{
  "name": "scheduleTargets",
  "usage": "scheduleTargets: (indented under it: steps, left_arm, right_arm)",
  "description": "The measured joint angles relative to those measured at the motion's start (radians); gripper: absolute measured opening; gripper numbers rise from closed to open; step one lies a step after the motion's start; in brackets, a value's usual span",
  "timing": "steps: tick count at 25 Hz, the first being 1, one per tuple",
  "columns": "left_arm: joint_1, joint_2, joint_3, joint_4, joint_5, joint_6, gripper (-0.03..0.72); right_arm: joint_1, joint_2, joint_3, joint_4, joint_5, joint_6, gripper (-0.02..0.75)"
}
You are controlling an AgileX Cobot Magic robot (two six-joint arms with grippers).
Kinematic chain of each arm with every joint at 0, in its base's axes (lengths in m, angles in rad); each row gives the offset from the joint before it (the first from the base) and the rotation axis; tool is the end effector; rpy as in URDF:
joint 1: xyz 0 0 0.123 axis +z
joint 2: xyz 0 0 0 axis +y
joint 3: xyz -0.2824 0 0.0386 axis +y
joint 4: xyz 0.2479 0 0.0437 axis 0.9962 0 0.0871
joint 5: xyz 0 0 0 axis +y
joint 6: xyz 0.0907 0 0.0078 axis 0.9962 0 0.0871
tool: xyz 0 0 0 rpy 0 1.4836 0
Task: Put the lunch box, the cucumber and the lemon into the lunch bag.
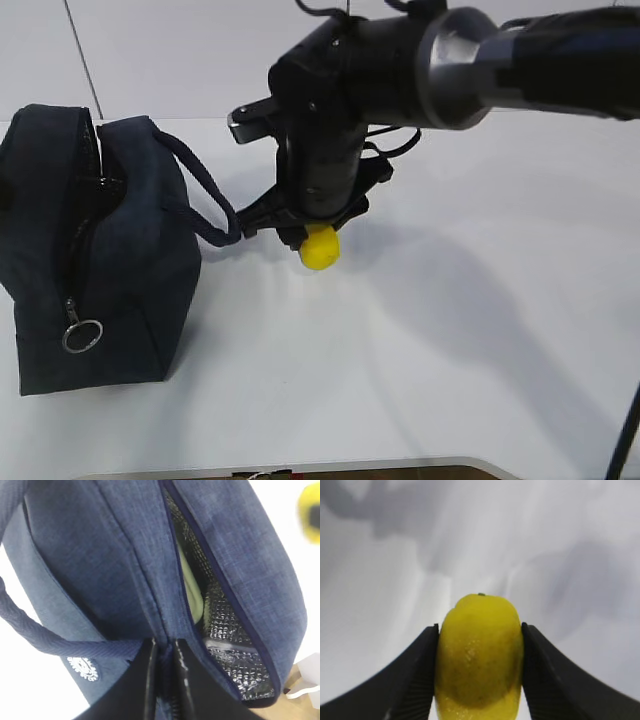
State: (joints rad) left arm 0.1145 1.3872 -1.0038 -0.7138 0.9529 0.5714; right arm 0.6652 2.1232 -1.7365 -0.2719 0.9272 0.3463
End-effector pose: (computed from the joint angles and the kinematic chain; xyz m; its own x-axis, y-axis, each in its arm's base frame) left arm 0.2704 -0.0179 0.2864 -0.8712 -0.0098 -0.4908 0.2318 0.8731 -0.4289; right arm 0.3728 0.2676 0.2069 -0.8213 -0.4214 -0.3846 -0.4020 0.9058 -0.1340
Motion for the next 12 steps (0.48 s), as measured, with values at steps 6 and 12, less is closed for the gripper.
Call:
scheduleTargets:
  steps: [6, 12]
  left_arm:
    - [0.000, 0.000, 0.000, -0.008, 0.000, 0.000, 0.012]
    - [0.000, 0.000, 0.000, -0.021, 0.003, 0.000, 0.012]
  right_arm:
    - [0.000, -0.118, 0.000, 0.000, -0.034, 0.000, 0.394]
    - [0.000, -0.200, 0.000, 0.037, -0.160, 0.000, 0.394]
